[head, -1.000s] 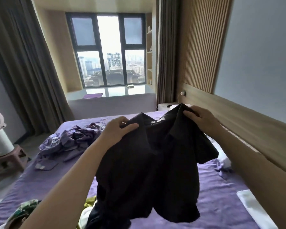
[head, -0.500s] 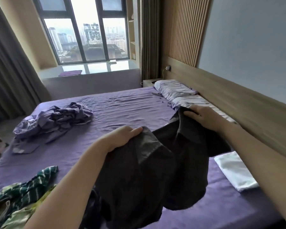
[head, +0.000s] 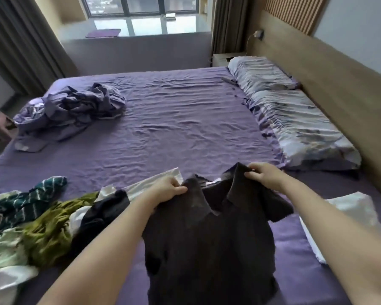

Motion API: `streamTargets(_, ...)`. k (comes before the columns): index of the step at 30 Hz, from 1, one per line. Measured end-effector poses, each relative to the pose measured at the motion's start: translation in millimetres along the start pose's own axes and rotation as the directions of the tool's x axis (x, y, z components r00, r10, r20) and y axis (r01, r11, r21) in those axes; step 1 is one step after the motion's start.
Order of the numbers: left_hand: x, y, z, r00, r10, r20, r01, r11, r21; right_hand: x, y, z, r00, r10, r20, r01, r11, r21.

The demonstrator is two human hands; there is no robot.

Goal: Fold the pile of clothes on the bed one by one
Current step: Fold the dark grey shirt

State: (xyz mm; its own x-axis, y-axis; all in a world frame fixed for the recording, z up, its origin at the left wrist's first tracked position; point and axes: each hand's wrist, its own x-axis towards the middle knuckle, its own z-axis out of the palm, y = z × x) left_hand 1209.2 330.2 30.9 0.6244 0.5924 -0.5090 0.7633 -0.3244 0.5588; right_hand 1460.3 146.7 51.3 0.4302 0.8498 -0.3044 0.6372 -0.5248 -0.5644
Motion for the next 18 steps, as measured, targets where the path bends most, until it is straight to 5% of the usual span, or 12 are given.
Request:
streamTargets(11, 77, -34, 71, 0.974, -0.097, -0.204, 0.096, 0.995, -0.015, 83, 86, 83, 0.992, 0.116, 0.047, -0.121, 0.983, 0.14)
streamTargets(18, 100, -46, 74, 0.94, 0.043, -0.339, 0.068, 0.948, 0.311, 116, 91, 93, 0.998, -0.034, -0.049, 0.028, 0.993, -0.114)
